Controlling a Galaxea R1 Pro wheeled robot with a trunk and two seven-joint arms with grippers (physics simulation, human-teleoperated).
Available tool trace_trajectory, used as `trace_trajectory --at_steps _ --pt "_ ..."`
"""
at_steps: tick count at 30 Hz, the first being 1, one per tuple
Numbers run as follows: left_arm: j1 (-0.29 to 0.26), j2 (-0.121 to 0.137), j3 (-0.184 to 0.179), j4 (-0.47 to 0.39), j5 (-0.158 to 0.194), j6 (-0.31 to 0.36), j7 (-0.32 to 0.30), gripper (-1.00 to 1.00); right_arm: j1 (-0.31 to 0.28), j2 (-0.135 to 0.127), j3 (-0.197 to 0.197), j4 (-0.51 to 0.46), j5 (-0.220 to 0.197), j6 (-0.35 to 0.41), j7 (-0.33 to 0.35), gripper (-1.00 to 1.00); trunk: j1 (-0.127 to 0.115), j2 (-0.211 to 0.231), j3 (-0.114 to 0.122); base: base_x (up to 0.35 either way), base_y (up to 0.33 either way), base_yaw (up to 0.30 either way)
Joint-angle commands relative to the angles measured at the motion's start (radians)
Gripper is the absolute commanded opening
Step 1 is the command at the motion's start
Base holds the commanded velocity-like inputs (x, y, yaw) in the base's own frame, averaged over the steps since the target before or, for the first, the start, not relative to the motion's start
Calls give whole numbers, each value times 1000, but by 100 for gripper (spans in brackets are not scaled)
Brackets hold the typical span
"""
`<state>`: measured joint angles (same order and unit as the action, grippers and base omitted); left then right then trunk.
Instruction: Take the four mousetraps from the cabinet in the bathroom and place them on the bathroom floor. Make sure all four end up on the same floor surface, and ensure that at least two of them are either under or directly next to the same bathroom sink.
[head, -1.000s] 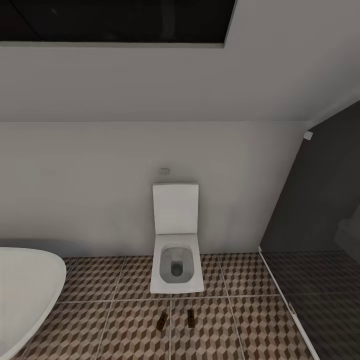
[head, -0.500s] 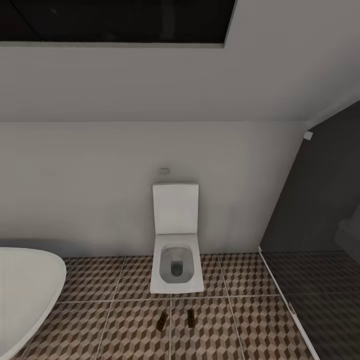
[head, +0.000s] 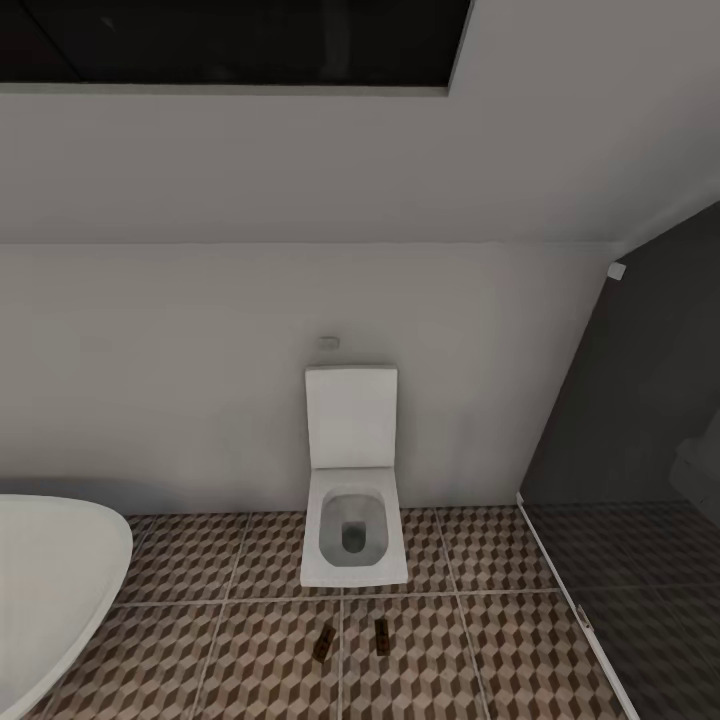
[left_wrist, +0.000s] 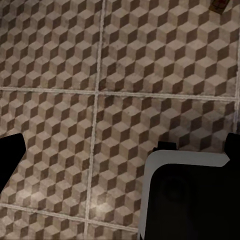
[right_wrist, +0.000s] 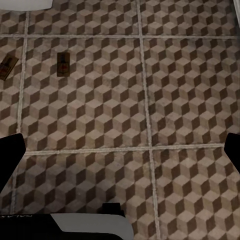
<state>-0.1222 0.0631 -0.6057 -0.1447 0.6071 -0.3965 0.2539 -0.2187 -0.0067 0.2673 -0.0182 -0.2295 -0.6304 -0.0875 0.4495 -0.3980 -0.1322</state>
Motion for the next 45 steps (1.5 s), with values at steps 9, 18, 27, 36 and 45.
trace_trajectory --at_steps 9,18,27,36,45 --pt "-1 -3 -8 32 5 1 8 100 -1 -1 10 0 -5 -2 -5 100 1 -2 -2 0 0 0" --pt "0 -5 -8 63 5 2 6 100 -1 -1 10 0 -5 -2 -6 100 1 -2 -2 0 0 0" --pt "0 -5 -8 121 6 2 5 100 -1 6 10 -2 -5 -2 -5 100 1 -2 -2 0 0 0" --pt "1 -5 -8 174 6 2 5 100 -1 4 12 -3 -4 -2 -5 100 1 -2 -2 0 0 0" --pt "1 -2 -7 212 7 2 6 100 -1 4 9 -3 -4 -3 -5 100 1 -2 -2 0 0 0"
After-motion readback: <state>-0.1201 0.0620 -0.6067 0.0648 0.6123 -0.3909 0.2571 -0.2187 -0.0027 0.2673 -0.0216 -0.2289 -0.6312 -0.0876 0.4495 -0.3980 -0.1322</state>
